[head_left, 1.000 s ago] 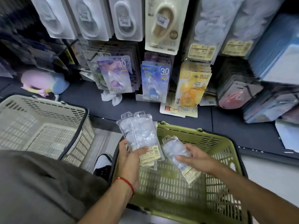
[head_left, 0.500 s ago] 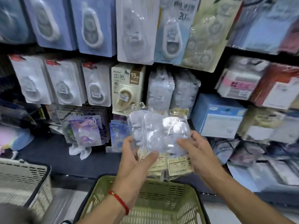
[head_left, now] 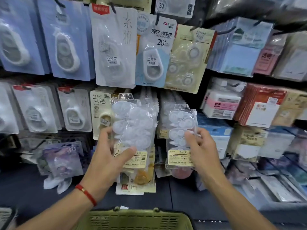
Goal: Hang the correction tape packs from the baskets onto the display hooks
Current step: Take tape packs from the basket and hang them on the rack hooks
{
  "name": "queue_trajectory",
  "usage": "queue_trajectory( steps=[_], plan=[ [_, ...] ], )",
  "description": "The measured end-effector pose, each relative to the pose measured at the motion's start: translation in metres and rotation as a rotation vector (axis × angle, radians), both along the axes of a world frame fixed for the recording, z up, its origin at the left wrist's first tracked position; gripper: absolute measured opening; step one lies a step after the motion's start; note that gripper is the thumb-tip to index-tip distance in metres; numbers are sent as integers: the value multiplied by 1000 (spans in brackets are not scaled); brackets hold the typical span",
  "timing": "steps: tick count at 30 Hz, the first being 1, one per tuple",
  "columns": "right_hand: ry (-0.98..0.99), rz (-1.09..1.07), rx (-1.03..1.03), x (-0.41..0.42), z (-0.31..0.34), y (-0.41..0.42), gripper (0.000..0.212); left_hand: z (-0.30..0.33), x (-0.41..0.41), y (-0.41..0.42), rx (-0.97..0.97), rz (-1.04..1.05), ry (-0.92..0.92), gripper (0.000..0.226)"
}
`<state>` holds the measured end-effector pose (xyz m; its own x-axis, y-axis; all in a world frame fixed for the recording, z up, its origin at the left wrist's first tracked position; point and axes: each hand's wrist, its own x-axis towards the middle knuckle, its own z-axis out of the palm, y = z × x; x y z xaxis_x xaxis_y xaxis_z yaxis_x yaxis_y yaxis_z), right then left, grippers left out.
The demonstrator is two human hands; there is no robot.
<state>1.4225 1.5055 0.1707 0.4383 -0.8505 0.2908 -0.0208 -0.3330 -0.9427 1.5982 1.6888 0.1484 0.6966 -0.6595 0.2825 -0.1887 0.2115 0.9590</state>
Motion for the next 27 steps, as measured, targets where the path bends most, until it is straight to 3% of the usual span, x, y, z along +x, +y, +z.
queue_trajectory(
  steps=[6, 13, 18, 20, 22, 24, 27],
  plan=[
    [-19, -17, -8, 6, 6, 1, 16, -1, 3, 6, -18, -28, -59, 65],
    [-22, -22, -12, 5, 6, -4, 19, 1, 5, 6, -76, -42, 21, 73],
    [312, -196, -313, 4, -4, 0, 49, 0, 0, 3, -110, -59, 108, 62],
    [310, -137, -409, 8, -8, 12, 44, -2, -5, 0, -119, -60, 152, 62],
    [263, 35, -324, 14, -11, 30, 36, -4, -12, -3, -124, -60, 179, 63],
    [184, 215, -174, 20, -16, 46, 42, -7, -21, -6, -111, -64, 173, 63],
    [94, 271, 1, 25, -20, 53, 39, -9, -28, -7, -90, -58, 157, 65]
  ],
)
